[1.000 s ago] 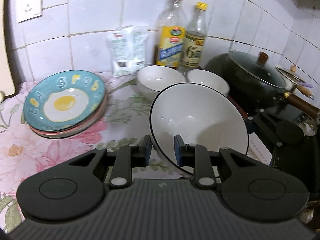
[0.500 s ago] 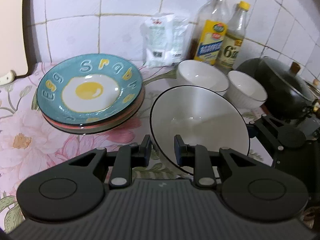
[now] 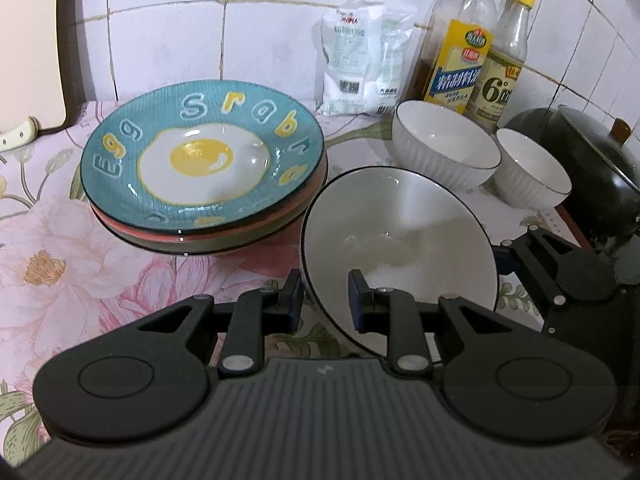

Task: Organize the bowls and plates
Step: 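Carry the bowl beside the plate stack and open the left gripper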

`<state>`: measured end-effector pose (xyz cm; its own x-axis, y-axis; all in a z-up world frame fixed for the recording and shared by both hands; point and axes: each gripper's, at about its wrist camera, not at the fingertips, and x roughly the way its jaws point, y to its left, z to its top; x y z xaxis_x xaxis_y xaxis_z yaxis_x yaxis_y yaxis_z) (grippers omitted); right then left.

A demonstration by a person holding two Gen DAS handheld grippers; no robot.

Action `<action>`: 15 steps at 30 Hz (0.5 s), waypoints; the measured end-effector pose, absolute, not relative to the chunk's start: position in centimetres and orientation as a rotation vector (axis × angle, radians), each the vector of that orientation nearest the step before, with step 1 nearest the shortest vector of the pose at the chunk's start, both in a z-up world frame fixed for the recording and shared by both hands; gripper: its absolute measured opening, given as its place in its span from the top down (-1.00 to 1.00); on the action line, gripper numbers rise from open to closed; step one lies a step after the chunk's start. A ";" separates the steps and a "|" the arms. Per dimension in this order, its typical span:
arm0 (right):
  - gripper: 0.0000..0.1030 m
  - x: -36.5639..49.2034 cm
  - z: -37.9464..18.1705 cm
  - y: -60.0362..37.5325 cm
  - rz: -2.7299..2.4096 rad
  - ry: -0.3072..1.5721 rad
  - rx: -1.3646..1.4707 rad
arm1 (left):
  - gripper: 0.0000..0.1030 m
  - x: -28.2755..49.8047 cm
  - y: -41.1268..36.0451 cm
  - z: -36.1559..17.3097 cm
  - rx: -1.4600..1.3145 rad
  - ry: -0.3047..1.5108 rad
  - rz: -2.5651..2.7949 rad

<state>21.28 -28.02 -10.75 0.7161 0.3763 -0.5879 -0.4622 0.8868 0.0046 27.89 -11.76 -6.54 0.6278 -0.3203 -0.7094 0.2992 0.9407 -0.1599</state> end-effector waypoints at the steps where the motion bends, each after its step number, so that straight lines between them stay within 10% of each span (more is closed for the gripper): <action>1: -0.98 21.3 -10.8 -28.0 0.467 0.617 -0.145 | 0.56 27.9 -11.8 -6.7 -0.024 0.824 -0.355; 15: -0.97 16.4 -7.8 -31.0 0.428 0.536 -0.136 | 0.18 25.3 -11.9 -4.8 0.027 0.842 -0.375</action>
